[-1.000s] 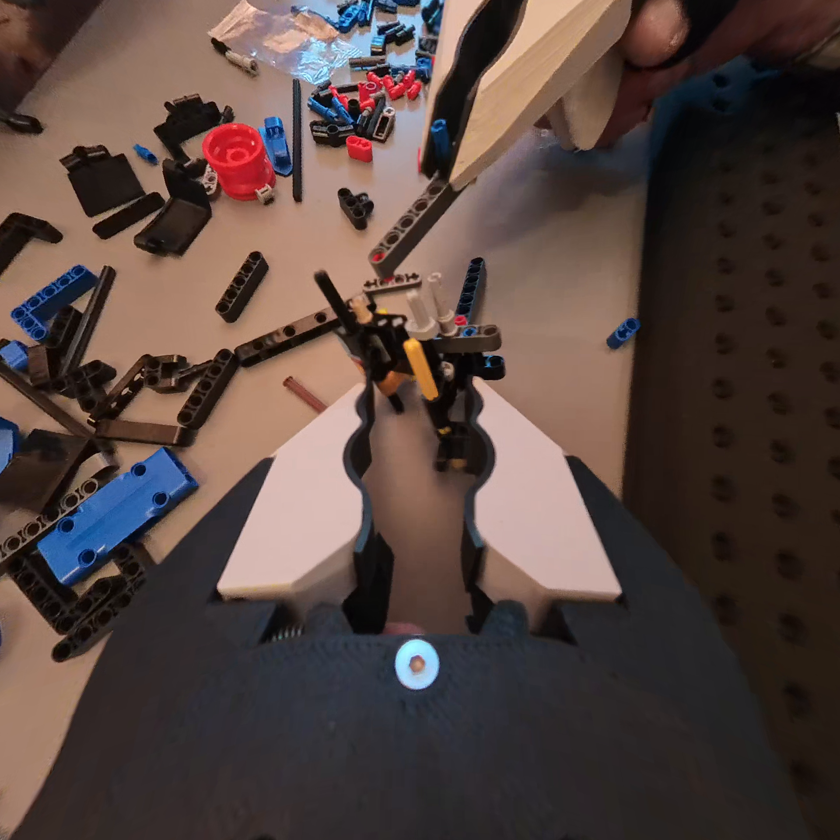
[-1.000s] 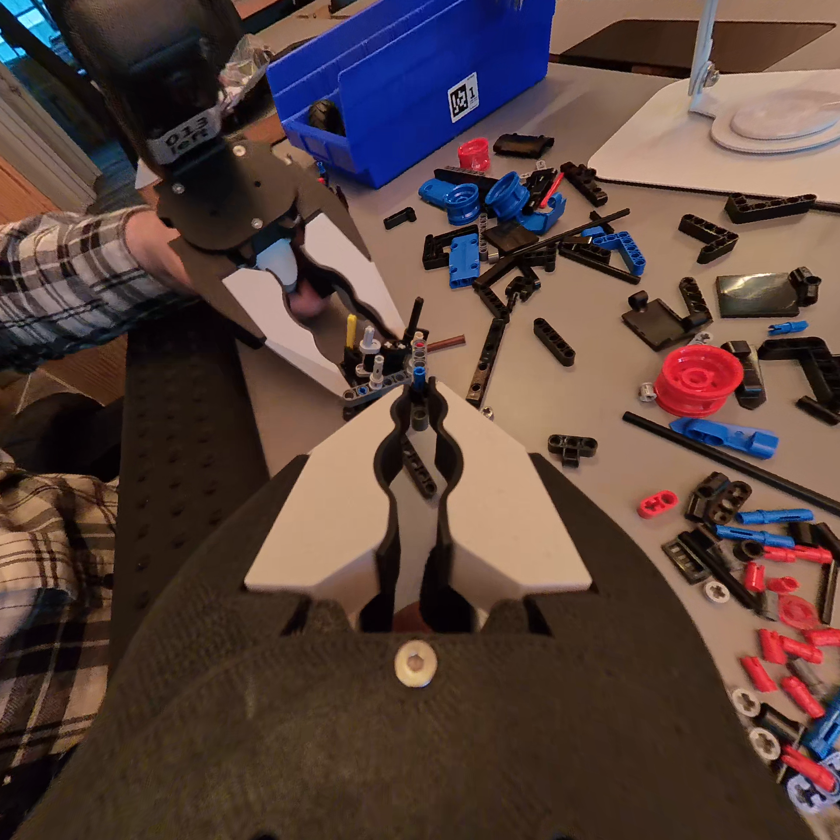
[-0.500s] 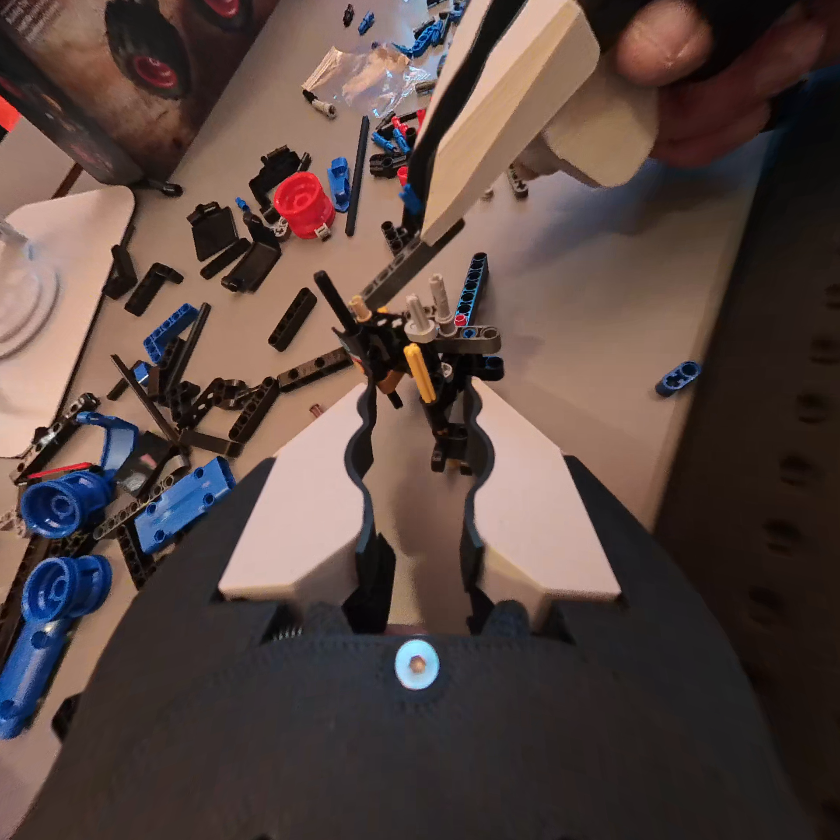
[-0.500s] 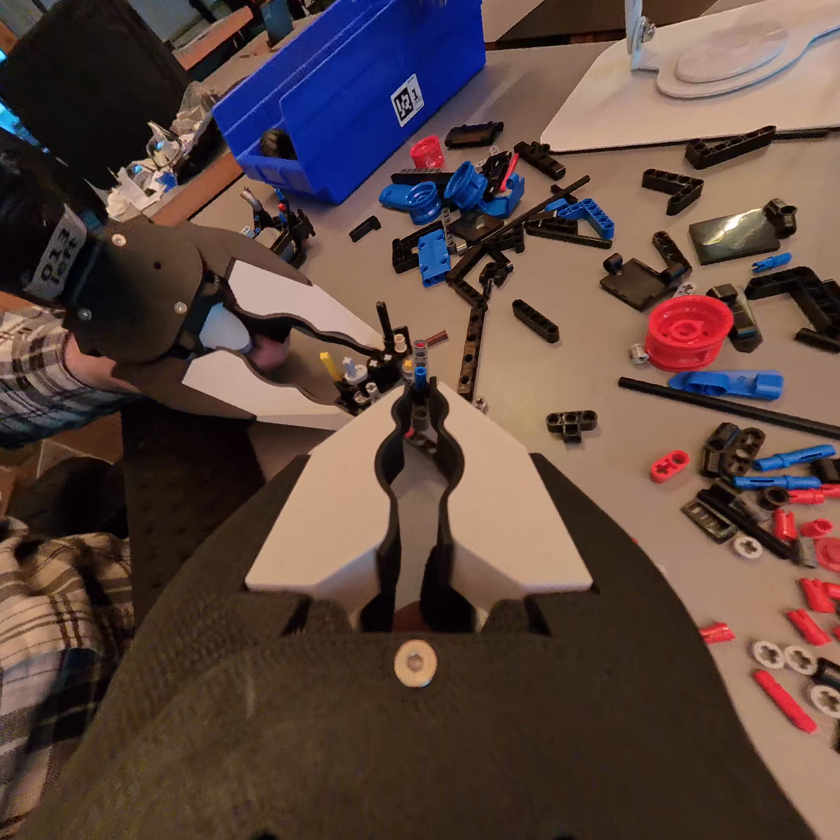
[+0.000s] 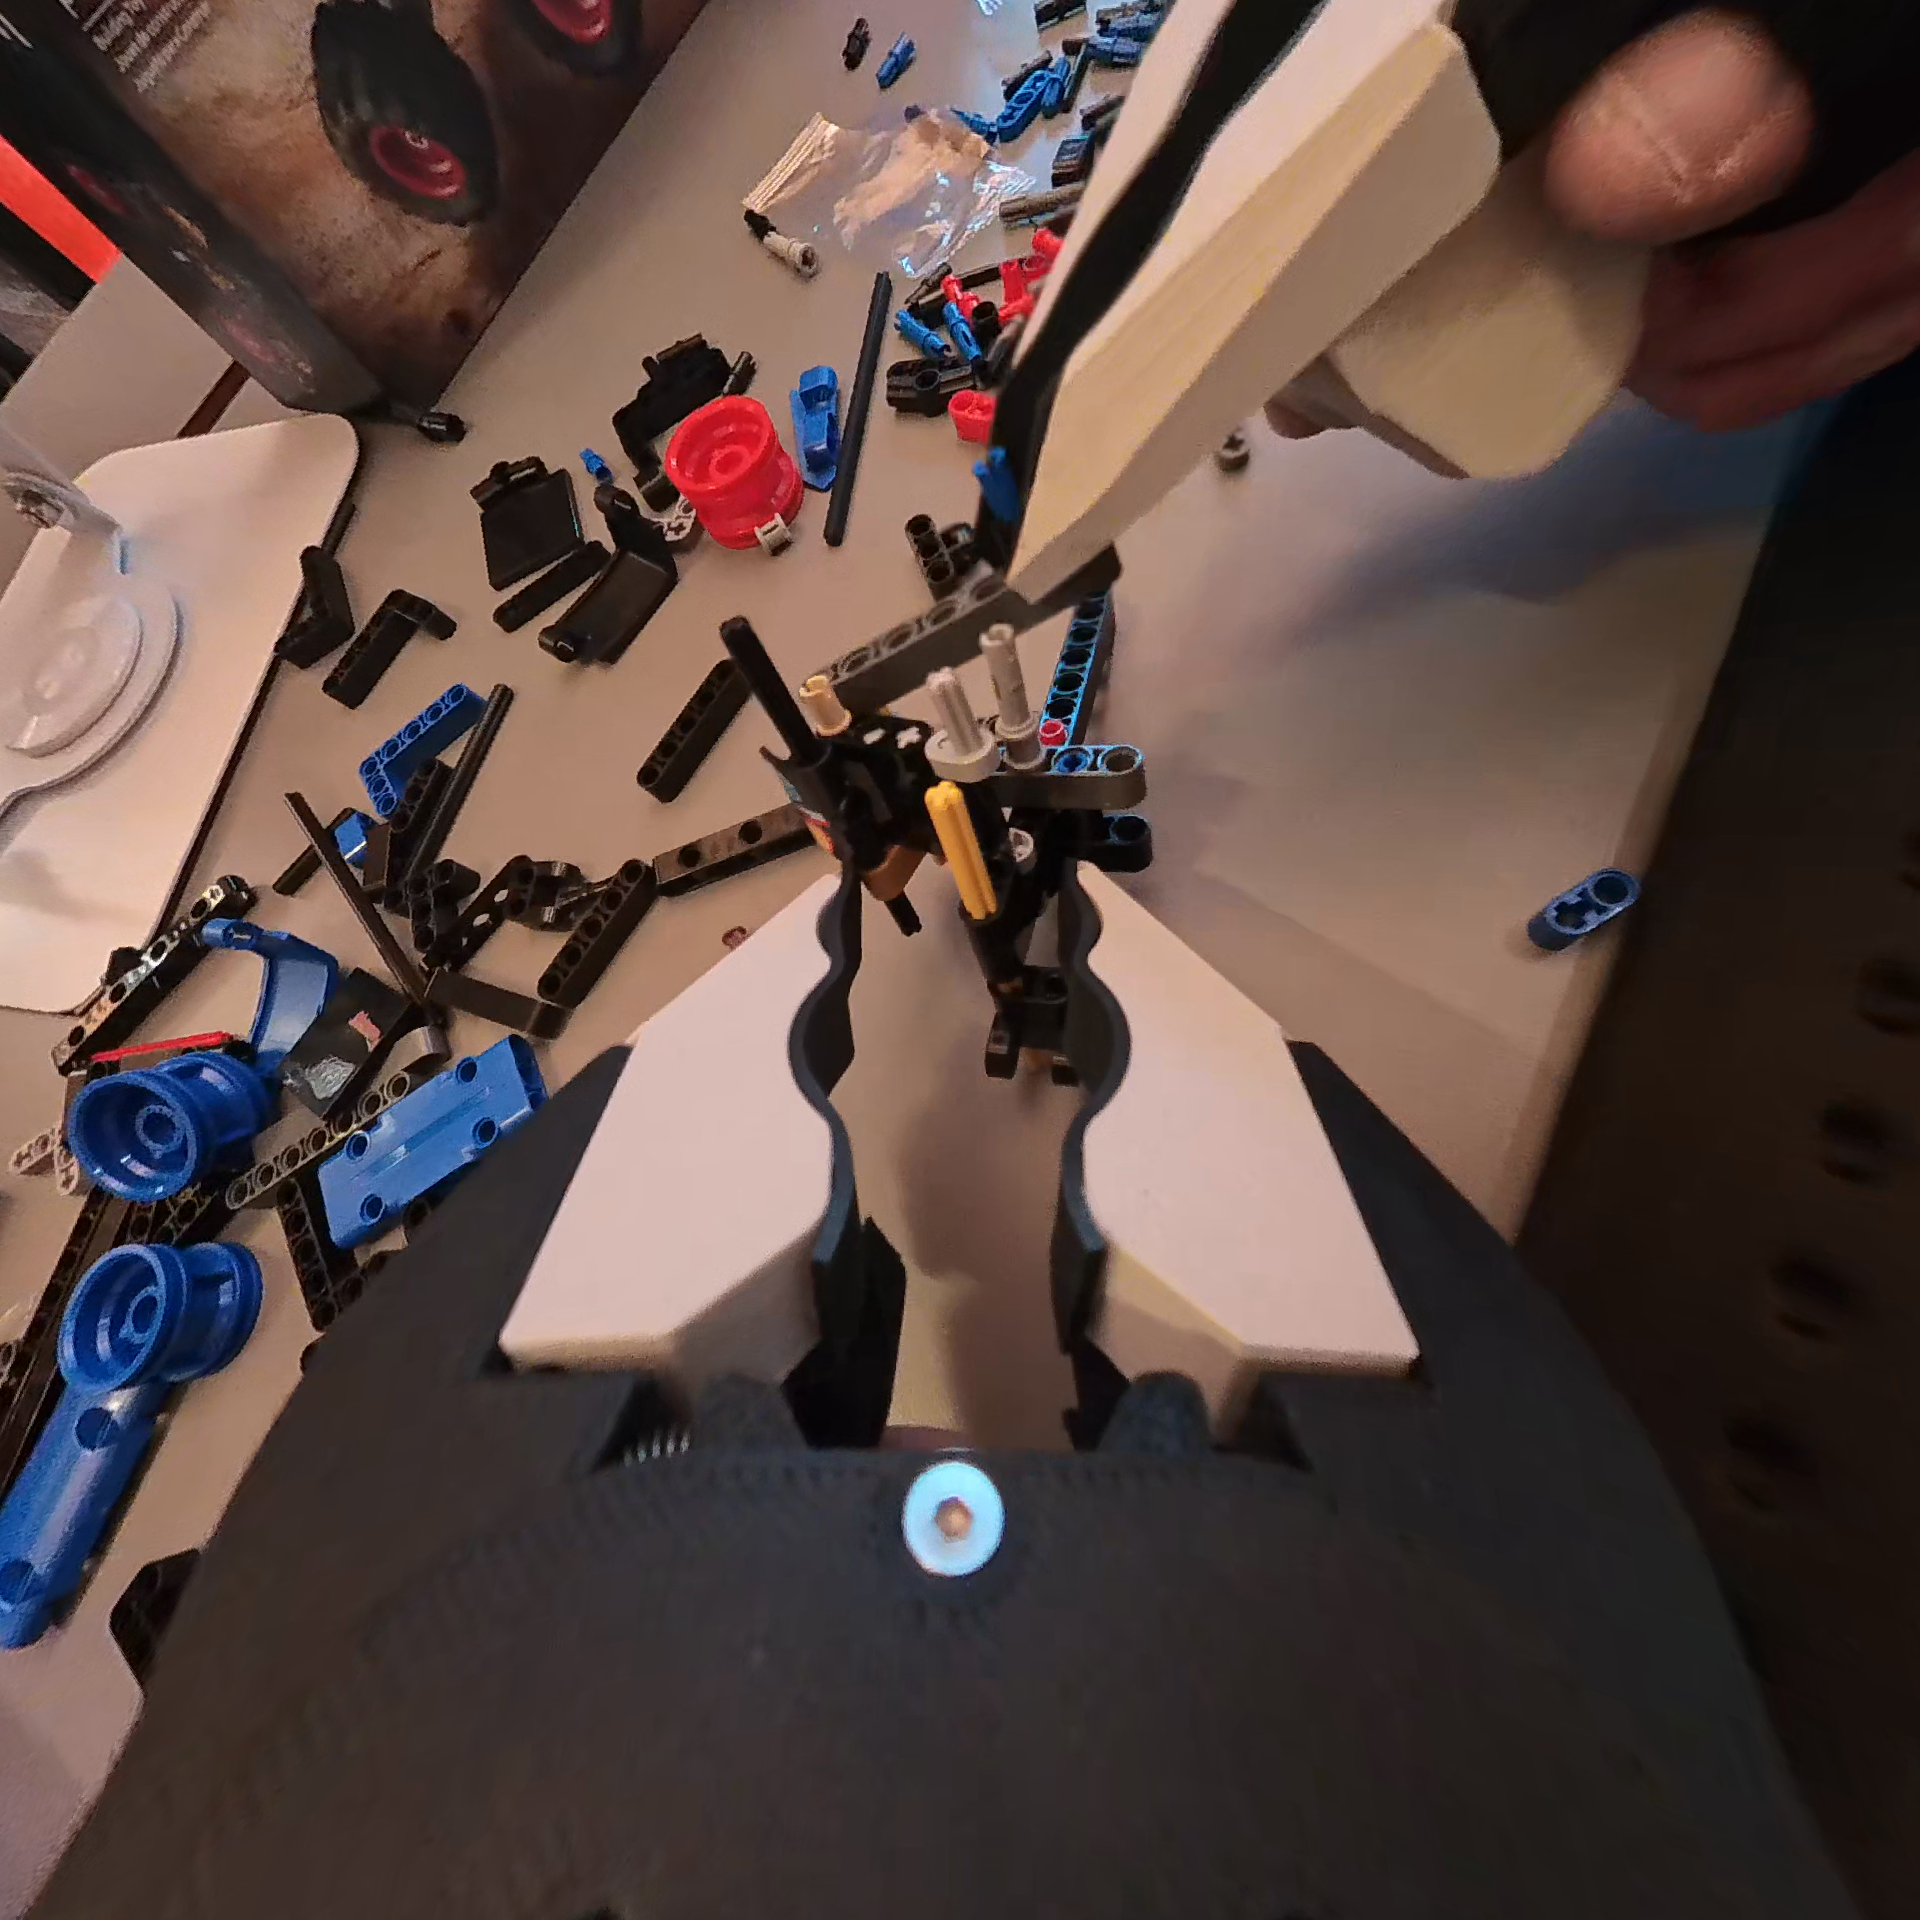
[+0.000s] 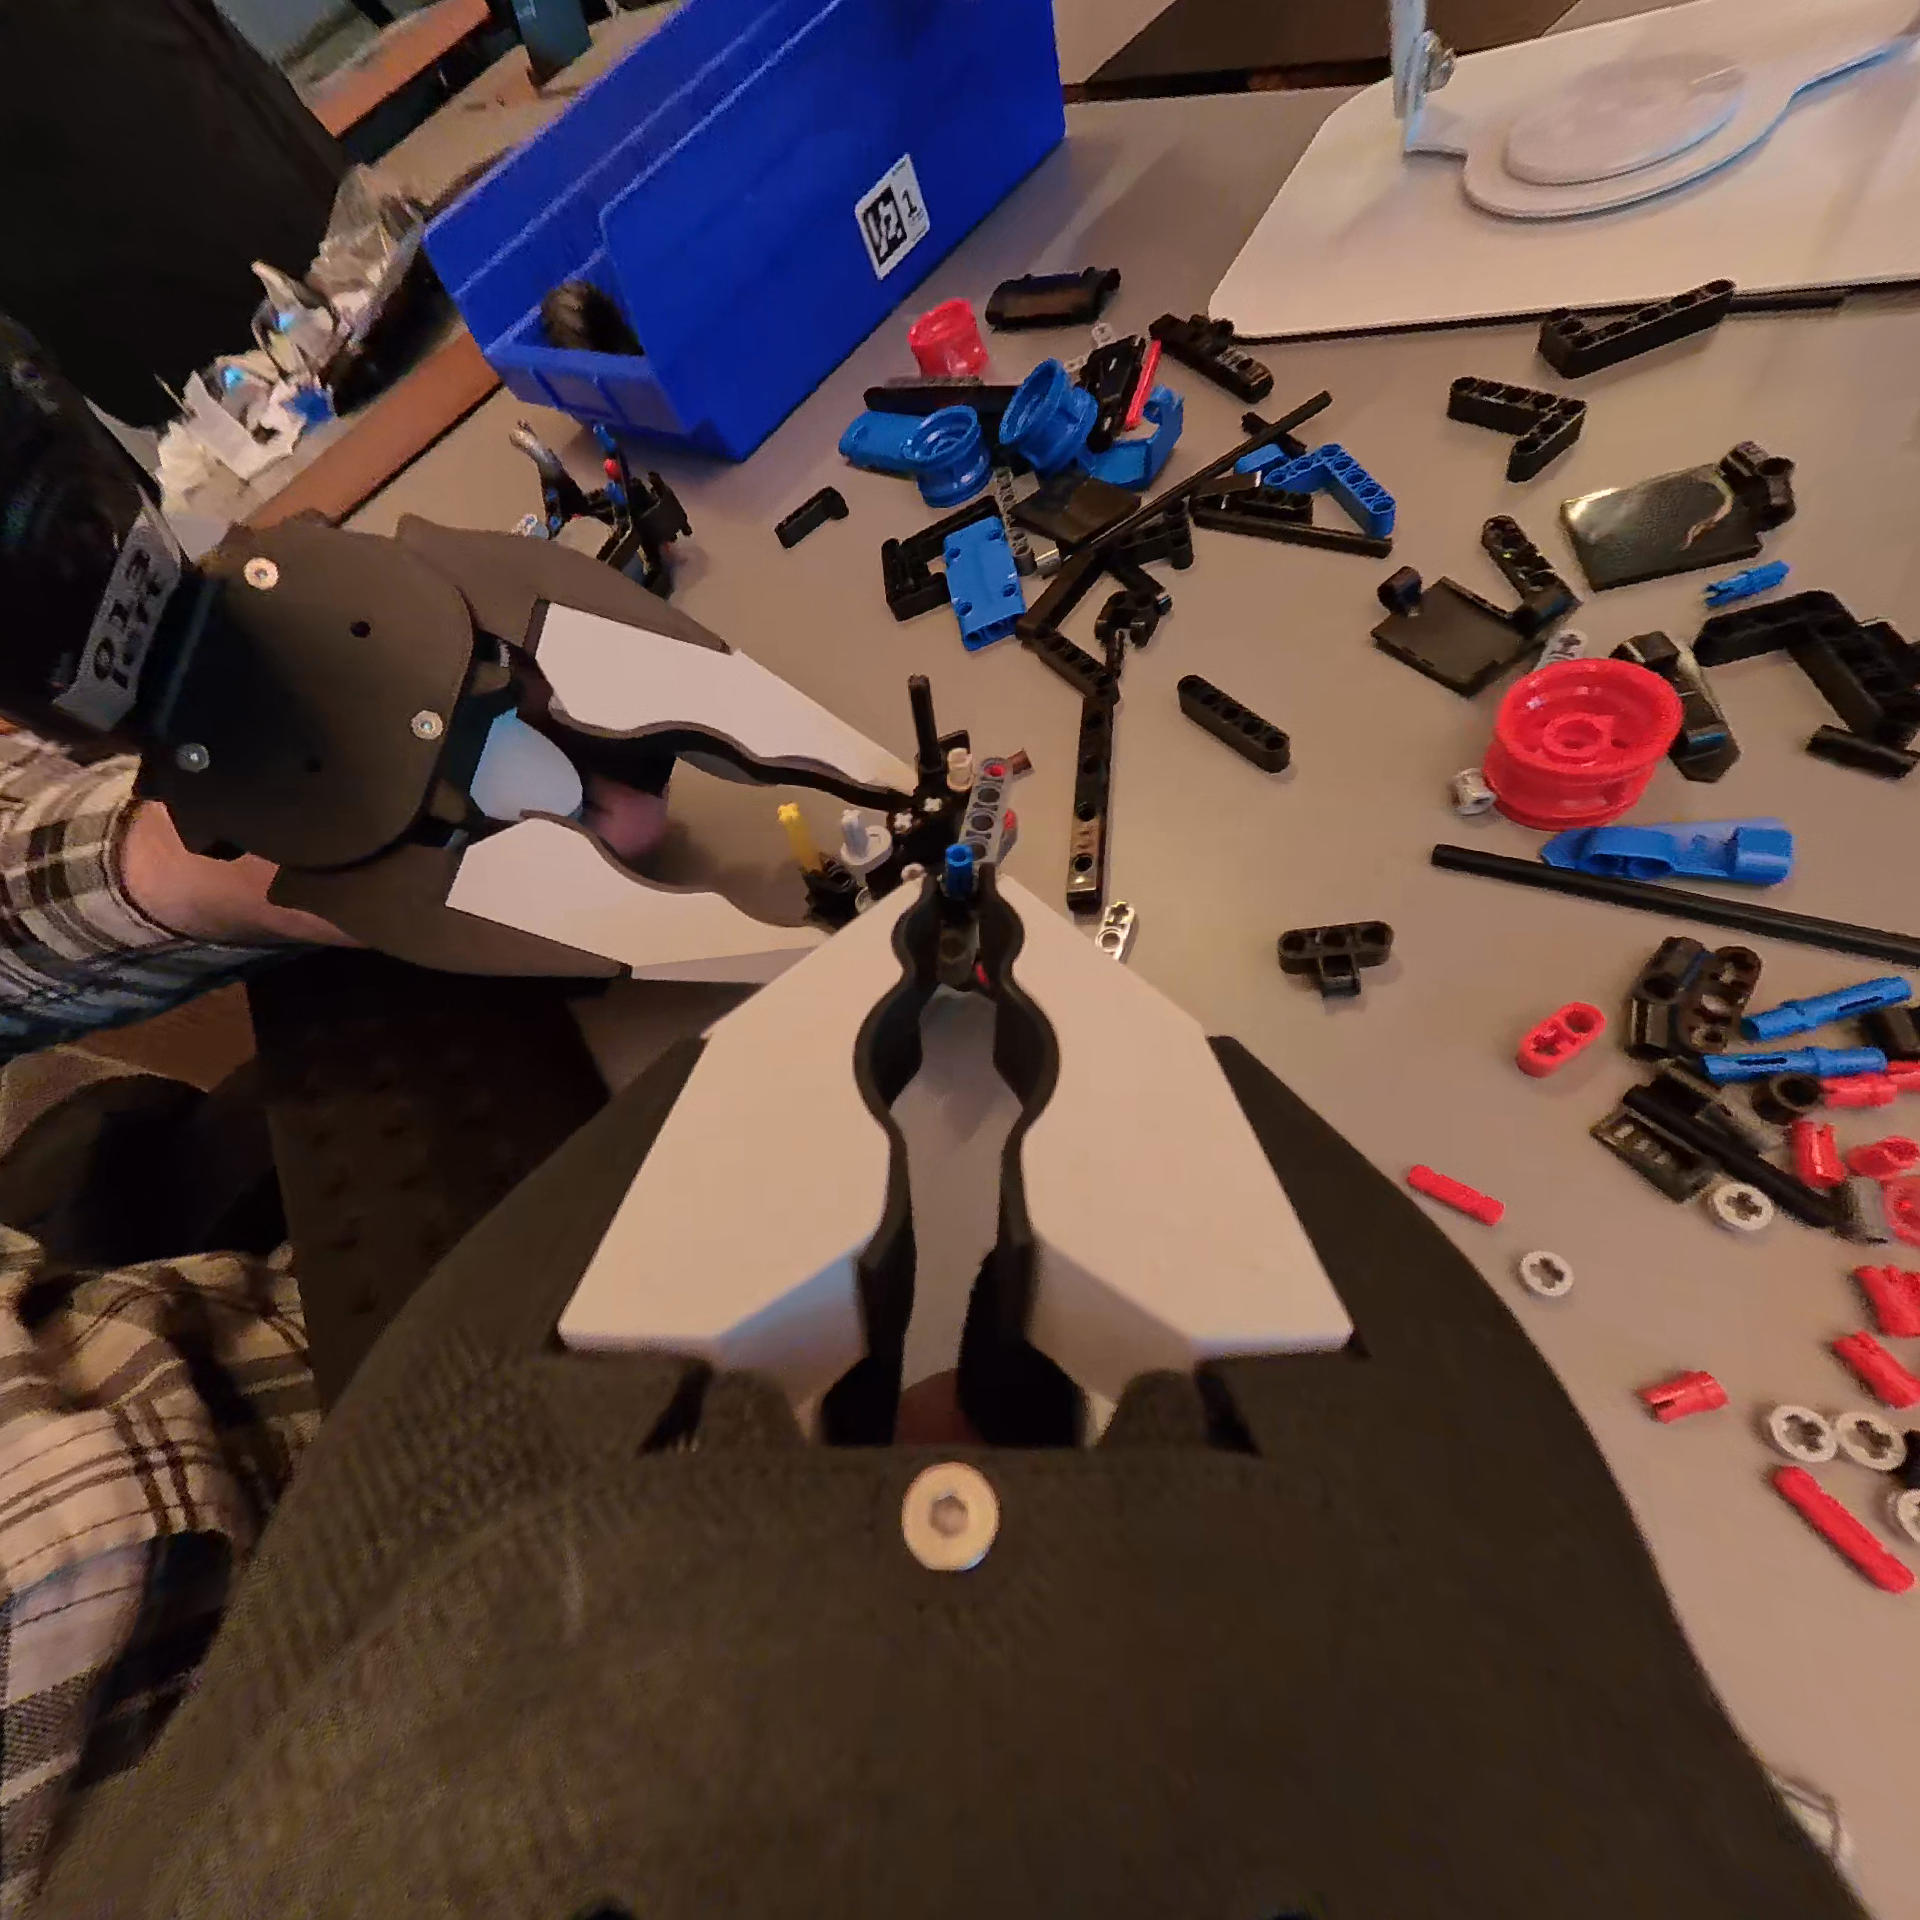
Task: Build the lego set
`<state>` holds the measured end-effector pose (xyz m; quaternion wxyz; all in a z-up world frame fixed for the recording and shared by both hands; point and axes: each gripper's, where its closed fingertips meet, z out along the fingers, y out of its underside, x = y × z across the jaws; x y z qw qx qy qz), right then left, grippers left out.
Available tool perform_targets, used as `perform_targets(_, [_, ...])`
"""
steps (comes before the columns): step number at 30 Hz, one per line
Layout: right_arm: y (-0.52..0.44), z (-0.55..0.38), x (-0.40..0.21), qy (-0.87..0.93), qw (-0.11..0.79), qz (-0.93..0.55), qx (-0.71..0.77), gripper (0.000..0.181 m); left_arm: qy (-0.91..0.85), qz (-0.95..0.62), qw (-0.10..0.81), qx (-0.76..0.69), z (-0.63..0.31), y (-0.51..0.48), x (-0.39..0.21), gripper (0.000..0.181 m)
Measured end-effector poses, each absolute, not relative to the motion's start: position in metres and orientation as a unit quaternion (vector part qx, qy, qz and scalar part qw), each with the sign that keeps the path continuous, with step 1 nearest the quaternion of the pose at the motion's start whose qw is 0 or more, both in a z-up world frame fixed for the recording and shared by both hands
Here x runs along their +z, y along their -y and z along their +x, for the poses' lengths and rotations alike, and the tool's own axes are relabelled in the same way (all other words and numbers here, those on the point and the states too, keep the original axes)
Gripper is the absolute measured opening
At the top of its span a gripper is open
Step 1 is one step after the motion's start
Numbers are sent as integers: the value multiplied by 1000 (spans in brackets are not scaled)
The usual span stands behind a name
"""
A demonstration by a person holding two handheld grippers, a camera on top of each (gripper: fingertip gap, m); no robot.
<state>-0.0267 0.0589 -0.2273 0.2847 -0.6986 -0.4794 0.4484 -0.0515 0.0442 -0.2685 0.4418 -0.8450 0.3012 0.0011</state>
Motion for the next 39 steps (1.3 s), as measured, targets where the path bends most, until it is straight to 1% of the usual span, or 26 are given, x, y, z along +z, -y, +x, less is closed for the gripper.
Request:
perform_targets(10, [-49, -33, -233, 507, 294, -696, 415, 4, -284, -855, 435, 4, -54, -40, -270, 37])
perform_targets(13, [-49, -32, -234, 510, 296, -697, 408, 3, -293, -856, 426, 3, -47, -37, -276, 43])
perform_targets(17, [-48, -33, -235, 517, 301, -696, 398, 4, -285, -858, 428, -9, -49, -39, -276, 39])
perform_targets(21, [-48, -33, -235, 518, 303, -694, 398, 4, -291, -855, 428, -25, -45, -36, -275, 49])
perform_targets(24, [-47, -33, -236, 521, 301, -692, 399, 4, -297, -855, 424, -42, -45, -32, -275, 51])
perform_targets(28, [-45, -33, -235, 525, 301, -686, 403, 3, -320, -847, 422, -50, -46, -27, -274, 50])
perform_targets(33, [-42, -33, -235, 531, 299, -680, 407, 4, -340, -839, 419, -72, -46, -21, -272, 53])
perform_targets(39, [-40, -33, -234, 536, 297, -678, 406, 4, -347, -835, 421, -73, -50, -20, -270, 46])
